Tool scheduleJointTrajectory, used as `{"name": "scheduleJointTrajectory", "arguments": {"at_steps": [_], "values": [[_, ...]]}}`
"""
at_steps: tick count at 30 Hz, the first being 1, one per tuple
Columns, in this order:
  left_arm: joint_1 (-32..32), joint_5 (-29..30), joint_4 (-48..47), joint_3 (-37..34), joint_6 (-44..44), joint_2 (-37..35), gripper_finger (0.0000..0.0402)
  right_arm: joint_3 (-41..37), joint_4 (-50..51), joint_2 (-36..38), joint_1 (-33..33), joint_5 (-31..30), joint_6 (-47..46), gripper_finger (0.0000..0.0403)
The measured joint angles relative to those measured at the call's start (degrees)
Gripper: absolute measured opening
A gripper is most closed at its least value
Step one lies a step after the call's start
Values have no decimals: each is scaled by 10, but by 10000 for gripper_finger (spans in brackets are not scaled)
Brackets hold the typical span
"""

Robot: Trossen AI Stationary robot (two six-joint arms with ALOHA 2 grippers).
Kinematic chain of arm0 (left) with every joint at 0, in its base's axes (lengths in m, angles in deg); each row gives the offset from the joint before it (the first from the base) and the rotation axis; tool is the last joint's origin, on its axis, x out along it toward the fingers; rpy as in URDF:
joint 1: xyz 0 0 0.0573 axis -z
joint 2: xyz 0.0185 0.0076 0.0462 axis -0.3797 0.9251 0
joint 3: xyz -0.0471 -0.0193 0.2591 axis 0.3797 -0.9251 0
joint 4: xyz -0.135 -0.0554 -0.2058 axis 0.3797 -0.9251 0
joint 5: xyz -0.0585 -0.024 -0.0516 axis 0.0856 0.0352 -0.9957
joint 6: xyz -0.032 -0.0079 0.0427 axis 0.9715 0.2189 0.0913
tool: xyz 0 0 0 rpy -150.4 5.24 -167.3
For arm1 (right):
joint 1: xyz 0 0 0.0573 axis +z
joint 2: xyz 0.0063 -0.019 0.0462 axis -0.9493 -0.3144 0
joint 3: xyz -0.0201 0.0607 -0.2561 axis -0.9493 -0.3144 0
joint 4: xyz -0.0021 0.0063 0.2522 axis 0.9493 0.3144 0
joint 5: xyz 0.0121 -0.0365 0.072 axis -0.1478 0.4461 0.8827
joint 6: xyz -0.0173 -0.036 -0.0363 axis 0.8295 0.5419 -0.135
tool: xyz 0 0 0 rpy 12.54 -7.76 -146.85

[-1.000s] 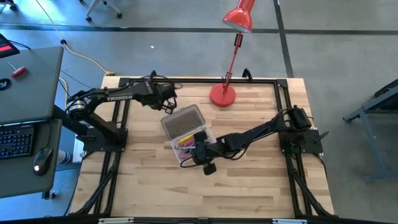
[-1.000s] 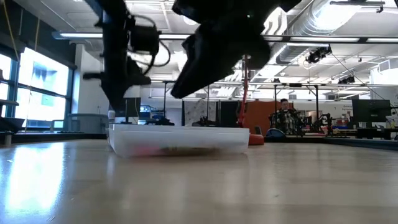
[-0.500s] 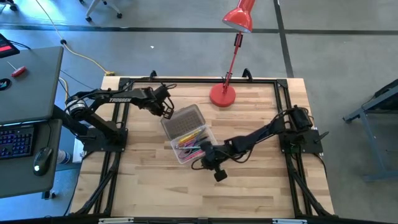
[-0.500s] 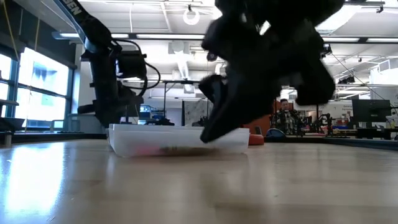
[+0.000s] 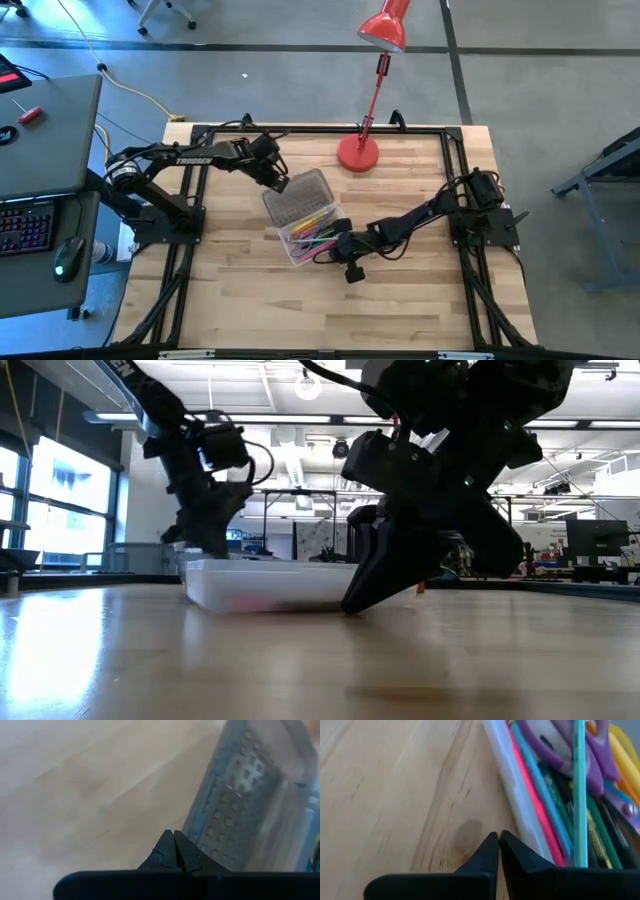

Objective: Pick & place school supplies into a supply box
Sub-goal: Close the black supply box

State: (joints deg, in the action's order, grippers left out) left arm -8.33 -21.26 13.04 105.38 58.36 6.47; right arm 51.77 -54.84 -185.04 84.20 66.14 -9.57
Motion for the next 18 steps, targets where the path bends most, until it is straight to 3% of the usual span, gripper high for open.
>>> {"name": "scheduleJointTrajectory", "arguments": {"at_steps": [18], "values": [[171,141,-183,195,-3,-1,10,-1,-4,0,-1,1,0,0]]}}
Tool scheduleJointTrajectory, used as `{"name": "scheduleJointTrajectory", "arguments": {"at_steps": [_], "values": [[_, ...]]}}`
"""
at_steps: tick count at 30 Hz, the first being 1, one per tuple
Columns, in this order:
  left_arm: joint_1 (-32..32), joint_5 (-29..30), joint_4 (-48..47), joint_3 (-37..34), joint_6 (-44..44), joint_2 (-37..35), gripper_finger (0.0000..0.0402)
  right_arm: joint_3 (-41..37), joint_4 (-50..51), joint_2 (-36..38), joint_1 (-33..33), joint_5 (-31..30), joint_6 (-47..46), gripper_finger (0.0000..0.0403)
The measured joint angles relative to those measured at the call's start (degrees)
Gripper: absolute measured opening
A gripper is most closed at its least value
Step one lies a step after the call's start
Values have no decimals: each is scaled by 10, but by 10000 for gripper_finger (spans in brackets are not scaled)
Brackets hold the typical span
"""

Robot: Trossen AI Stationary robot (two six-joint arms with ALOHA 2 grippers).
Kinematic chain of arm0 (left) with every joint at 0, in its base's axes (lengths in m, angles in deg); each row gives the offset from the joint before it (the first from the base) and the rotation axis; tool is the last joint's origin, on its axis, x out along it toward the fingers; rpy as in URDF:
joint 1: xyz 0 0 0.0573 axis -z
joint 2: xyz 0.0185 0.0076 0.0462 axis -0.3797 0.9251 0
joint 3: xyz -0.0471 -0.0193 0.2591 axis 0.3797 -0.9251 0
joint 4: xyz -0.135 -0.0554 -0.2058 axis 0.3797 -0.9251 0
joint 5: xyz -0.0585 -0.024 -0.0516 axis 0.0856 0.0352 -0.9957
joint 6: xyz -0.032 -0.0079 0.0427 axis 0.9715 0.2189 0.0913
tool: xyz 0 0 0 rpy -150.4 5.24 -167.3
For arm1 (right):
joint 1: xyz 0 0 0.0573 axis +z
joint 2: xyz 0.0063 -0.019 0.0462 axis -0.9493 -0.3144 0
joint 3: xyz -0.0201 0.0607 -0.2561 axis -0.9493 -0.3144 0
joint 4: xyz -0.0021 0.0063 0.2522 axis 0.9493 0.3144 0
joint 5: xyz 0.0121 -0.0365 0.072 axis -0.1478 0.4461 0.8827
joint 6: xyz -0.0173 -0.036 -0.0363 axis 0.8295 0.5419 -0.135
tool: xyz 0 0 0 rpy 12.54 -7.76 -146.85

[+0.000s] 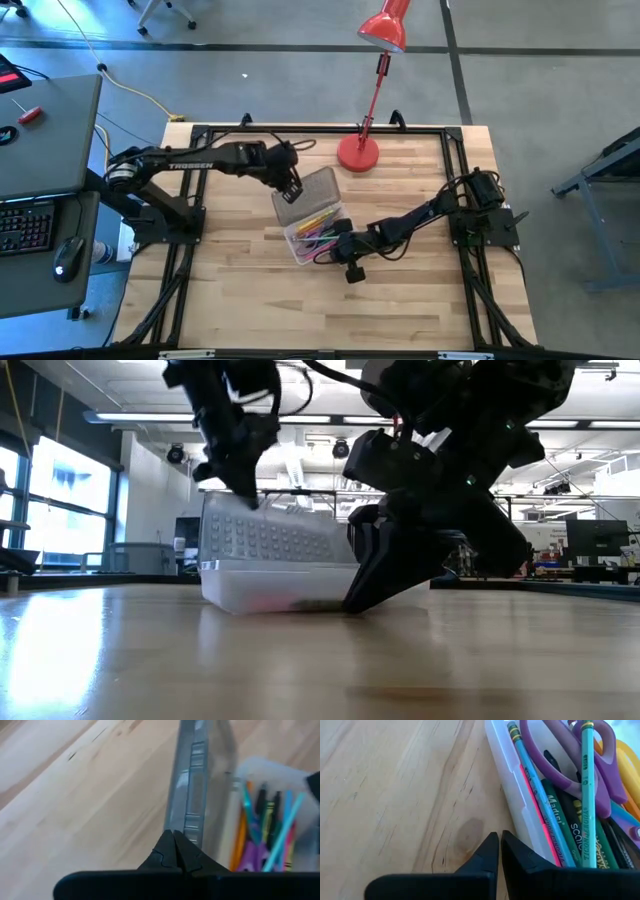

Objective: Pick & place school supplies into a supply box
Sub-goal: Close the black supply box

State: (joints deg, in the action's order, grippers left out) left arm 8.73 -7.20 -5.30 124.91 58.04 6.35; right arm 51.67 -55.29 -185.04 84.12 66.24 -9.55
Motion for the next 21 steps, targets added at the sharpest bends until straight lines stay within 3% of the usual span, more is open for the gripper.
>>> {"name": "scheduleJointTrajectory", "arguments": {"at_steps": [6,15,21], "values": [[68,27,6,10,53,-2,10,0,-5,-1,0,-9,0,0],[175,5,52,6,119,7,10,-1,-21,-2,-2,-20,1,0],[230,41,71,5,156,15,12,-1,-29,-2,-2,-24,-1,0]]}}
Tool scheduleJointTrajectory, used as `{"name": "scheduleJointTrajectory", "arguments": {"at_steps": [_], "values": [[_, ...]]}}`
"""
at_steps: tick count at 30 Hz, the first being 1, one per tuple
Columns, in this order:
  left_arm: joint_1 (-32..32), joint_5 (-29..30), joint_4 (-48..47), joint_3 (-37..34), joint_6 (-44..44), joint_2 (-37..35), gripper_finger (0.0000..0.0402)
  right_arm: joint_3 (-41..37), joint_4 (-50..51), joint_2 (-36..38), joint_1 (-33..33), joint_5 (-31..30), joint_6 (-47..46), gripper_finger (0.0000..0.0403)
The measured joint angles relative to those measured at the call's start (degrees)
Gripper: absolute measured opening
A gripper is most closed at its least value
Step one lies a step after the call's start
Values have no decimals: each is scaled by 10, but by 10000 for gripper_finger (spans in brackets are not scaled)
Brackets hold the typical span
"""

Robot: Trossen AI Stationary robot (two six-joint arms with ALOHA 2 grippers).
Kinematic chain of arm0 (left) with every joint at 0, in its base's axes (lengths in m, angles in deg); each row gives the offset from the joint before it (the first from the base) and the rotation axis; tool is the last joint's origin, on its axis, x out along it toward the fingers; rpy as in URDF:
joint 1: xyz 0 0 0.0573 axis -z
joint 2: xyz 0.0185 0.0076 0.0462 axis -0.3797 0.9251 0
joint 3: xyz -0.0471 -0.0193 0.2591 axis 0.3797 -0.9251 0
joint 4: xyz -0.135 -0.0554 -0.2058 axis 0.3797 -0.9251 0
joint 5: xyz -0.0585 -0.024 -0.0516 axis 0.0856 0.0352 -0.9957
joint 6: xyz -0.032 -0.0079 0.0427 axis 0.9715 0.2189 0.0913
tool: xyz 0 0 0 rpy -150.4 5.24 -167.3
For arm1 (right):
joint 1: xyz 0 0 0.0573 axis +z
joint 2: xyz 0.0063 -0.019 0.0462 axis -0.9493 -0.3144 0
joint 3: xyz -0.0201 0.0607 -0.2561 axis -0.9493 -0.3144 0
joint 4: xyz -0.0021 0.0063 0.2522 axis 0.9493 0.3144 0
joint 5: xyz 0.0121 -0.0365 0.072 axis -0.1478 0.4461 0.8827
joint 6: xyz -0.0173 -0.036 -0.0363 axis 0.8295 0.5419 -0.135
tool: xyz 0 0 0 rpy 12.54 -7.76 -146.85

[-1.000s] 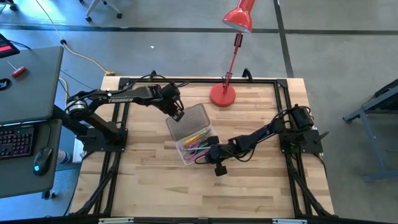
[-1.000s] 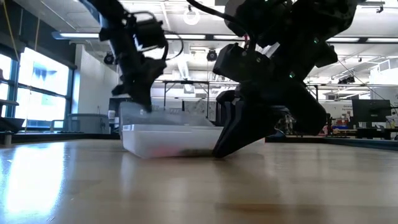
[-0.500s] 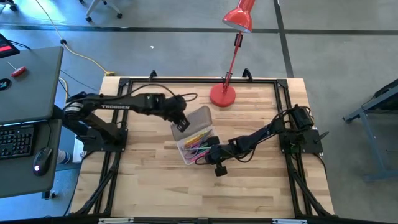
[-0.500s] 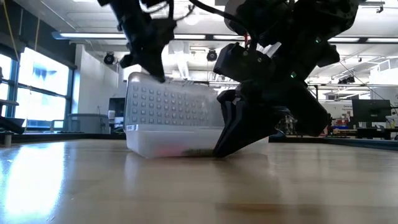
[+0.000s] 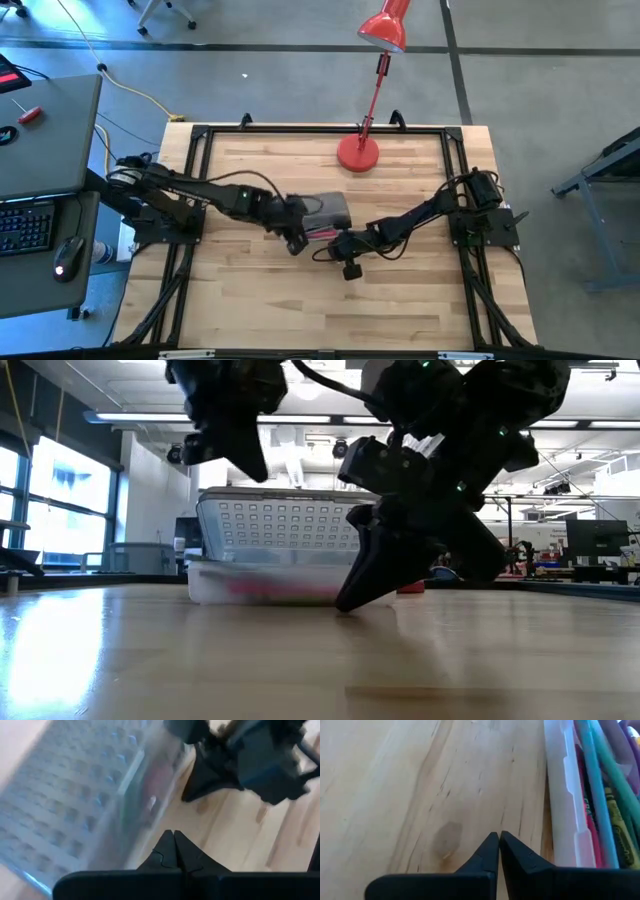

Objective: Pick & place school supplies into a supply box
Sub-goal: Close the black supply box

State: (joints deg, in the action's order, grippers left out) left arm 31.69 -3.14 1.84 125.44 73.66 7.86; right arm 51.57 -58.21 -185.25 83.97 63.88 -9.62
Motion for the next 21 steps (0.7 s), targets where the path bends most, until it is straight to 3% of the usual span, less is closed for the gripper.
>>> {"name": "scheduleJointTrajectory", "arguments": {"at_steps": [4,11,21], "values": [[22,19,18,0,8,14,10,0,-6,0,0,7,-1,0],[27,39,23,14,9,12,11,0,-69,4,37,79,23,0],[27,107,-130,130,-15,8,10,1,-97,106,77,77,40,0]]}}
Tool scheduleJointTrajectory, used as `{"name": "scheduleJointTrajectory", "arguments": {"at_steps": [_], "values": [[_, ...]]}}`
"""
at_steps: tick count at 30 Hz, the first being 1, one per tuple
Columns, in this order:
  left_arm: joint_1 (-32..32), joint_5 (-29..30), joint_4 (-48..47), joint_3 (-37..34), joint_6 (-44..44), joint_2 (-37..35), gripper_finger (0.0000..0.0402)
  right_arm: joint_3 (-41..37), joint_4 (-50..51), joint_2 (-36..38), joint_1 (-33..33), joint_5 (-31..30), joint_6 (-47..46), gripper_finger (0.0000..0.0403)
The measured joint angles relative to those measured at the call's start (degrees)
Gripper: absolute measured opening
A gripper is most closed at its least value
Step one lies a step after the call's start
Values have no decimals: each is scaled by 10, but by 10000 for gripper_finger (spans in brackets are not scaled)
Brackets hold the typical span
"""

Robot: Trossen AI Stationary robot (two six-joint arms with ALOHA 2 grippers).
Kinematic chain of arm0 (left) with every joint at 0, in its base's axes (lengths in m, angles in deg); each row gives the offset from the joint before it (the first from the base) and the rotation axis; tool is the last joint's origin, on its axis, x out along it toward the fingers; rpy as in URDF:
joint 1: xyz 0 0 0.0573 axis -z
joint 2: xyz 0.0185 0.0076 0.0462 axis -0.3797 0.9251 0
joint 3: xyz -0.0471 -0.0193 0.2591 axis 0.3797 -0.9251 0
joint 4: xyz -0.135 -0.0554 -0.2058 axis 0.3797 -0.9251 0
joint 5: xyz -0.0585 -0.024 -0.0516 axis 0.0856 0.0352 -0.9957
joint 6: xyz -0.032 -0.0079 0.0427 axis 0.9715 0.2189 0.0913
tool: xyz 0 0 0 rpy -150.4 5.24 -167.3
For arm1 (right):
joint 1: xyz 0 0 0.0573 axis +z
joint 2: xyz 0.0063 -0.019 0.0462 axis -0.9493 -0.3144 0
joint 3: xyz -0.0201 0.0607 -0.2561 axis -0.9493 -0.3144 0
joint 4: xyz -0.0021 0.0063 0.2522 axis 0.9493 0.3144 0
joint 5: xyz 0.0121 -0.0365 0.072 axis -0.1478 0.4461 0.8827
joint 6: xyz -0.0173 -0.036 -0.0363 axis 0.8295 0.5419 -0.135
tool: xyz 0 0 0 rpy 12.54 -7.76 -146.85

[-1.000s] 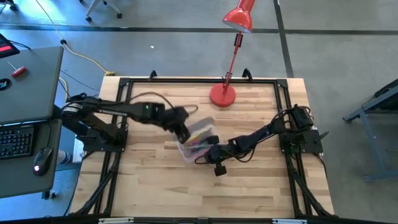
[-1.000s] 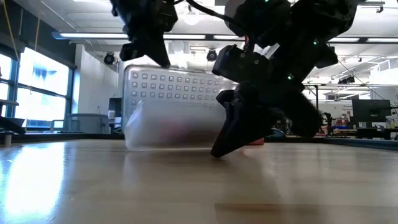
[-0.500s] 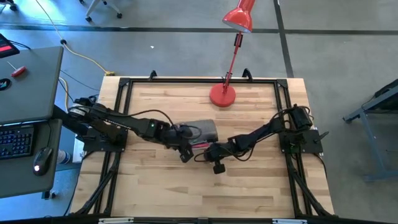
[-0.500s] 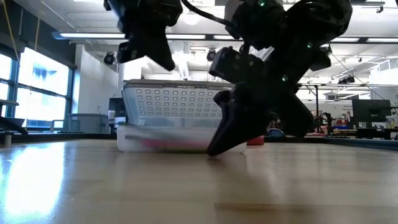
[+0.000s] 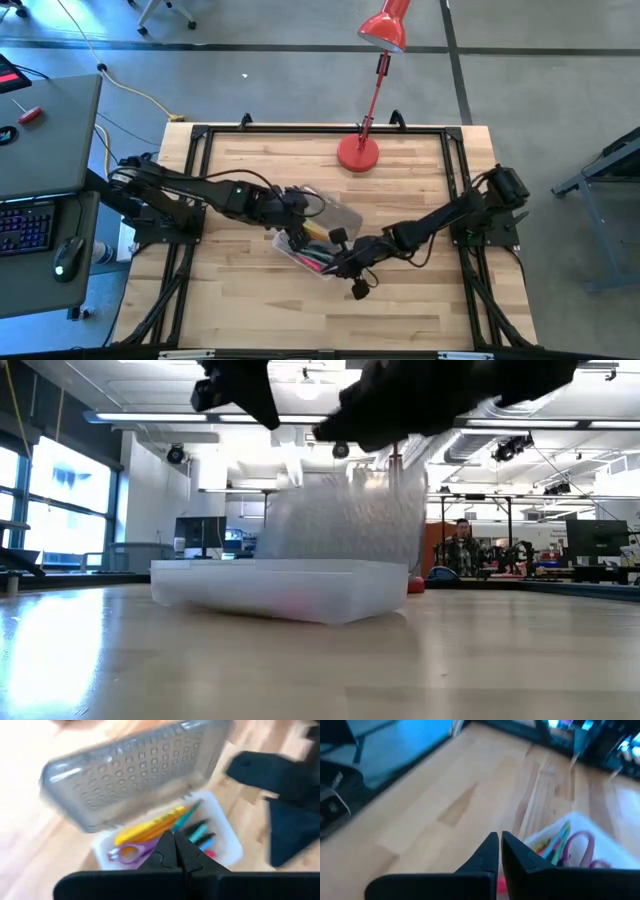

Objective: Pick & place school supplies into a supply box
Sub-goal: Close the black supply box

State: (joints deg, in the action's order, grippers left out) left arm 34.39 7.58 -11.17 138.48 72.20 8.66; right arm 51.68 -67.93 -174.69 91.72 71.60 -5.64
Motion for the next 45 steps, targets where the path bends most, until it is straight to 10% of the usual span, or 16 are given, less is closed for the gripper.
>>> {"name": "scheduleJointTrajectory", "arguments": {"at_steps": [8,13,24,45], "values": [[26,-8,-13,-7,15,4,10,-1,30,-7,30,-101,23,0],[100,-20,-8,-45,114,9,10,0,133,30,39,-281,-18,0],[202,30,80,-183,346,30,10,-4,543,90,-25,-473,-426,0],[132,34,199,-251,290,44,10,-372,-37,238,-323,-129,-371,0]]}}
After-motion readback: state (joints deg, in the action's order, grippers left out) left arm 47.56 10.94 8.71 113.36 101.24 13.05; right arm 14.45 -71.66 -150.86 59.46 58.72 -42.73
